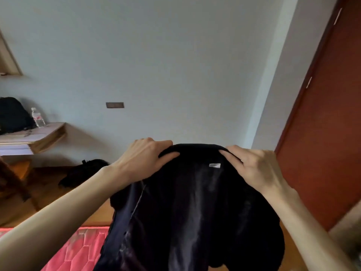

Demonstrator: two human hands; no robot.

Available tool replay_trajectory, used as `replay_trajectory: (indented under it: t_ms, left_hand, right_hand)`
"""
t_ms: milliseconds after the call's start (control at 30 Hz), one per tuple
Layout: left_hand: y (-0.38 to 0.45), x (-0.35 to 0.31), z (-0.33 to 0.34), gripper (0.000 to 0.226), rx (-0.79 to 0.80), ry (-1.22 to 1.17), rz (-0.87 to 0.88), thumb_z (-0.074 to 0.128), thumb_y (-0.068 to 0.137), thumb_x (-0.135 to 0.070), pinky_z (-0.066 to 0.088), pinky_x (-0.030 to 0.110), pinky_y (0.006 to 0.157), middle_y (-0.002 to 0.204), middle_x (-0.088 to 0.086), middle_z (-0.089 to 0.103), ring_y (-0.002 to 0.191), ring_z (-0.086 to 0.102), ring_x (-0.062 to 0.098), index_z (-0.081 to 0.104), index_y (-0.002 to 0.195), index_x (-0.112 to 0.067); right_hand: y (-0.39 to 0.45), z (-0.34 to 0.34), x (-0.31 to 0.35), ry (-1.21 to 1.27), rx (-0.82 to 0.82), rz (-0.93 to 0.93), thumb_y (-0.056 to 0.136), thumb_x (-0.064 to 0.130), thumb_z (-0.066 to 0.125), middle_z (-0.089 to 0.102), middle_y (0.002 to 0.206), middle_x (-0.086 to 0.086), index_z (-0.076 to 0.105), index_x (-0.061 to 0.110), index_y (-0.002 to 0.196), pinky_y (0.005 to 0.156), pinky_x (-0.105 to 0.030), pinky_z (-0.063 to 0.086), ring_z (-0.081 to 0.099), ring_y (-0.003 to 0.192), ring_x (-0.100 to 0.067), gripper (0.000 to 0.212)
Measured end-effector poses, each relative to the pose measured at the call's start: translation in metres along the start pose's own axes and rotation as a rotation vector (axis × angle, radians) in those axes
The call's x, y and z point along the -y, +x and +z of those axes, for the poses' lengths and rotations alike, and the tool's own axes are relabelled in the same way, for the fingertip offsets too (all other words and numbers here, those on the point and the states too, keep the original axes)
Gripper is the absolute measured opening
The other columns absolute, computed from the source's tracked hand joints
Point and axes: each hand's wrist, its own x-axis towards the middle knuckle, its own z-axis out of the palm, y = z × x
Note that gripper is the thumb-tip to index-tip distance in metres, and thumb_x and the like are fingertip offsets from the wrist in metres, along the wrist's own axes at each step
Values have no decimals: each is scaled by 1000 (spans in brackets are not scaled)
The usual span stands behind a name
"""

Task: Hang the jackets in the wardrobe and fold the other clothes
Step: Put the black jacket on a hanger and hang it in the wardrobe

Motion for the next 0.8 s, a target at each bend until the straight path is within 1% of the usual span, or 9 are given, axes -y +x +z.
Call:
replay_trajectory:
  t_ms: [67, 100, 267, 367, 433, 600, 667, 733, 800]
  left_hand:
    - [13, -18, 8, 43, -4, -21, 20, 42, 102, -58, 27, 25, 49, 49, -6, 42, 47, 44, 18, 45, 76, -23]
    - [20, -29, 12, 42, -16, -36, 24, 42, 103, -55, 27, 25, 49, 49, -6, 42, 46, 44, 16, 46, 77, -22]
    - [50, -79, 31, 41, -18, -159, 37, 48, 105, -43, 36, 36, 51, 54, -2, 48, 51, 49, 23, 45, 73, -16]
    - [69, -108, 42, 40, -6, -250, 37, 50, 106, -36, 32, 36, 54, 54, -3, 46, 51, 46, 22, 42, 71, -17]
    - [82, -128, 48, 40, -2, -293, 38, 49, 107, -34, 29, 37, 55, 55, -3, 46, 53, 45, 25, 41, 71, -18]
    - [112, -174, 66, 39, 26, -265, 106, 45, 104, -34, 26, 38, 57, 62, -3, 47, 60, 46, 26, 39, 71, -15]
    - [126, -193, 77, 38, 36, -329, 149, 43, 102, -32, 29, 37, 58, 62, -3, 45, 58, 43, 24, 35, 68, -17]
    - [142, -213, 87, 34, 25, -457, 162, 43, 101, -29, 34, 39, 57, 63, -4, 47, 57, 45, 24, 36, 69, -18]
    - [157, -236, 96, 23, 10, -574, 168, 44, 101, -22, 41, 44, 57, 63, -2, 52, 58, 52, 29, 43, 79, -16]
  right_hand:
    - [-12, -17, -12, -32, 15, 1, 102, 36, 63, 43, 44, 1, 73, 14, 74, 35, -25, 30, 37, 37, -21, 37]
    - [-17, -25, -18, -46, 17, 9, 101, 35, 65, 41, 43, 1, 73, 14, 73, 34, -25, 30, 36, 37, -21, 36]
    - [-42, -67, -45, -132, 5, 27, 100, 31, 70, 42, 45, 4, 70, 14, 71, 33, -26, 33, 37, 37, -18, 33]
    - [-47, -94, -57, -222, -38, 44, 101, 30, 70, 43, 45, 3, 69, 14, 70, 32, -28, 35, 40, 38, -19, 34]
    - [-48, -113, -63, -301, -74, 66, 102, 31, 69, 46, 46, 2, 71, 14, 73, 33, -30, 37, 43, 39, -20, 34]
    - [-41, -150, -79, -429, -109, 97, 106, 31, 61, 50, 49, 2, 72, 12, 78, 36, -35, 42, 48, 41, -21, 37]
    - [-38, -163, -85, -483, -116, 109, 106, 31, 61, 52, 50, 2, 72, 11, 78, 37, -35, 43, 50, 42, -22, 36]
    - [-37, -178, -91, -554, -120, 120, 106, 30, 62, 53, 51, 3, 72, 11, 78, 37, -35, 44, 51, 43, -22, 35]
    - [-37, -194, -95, -635, -119, 135, 105, 30, 63, 53, 51, 4, 72, 12, 79, 37, -34, 44, 50, 42, -21, 33]
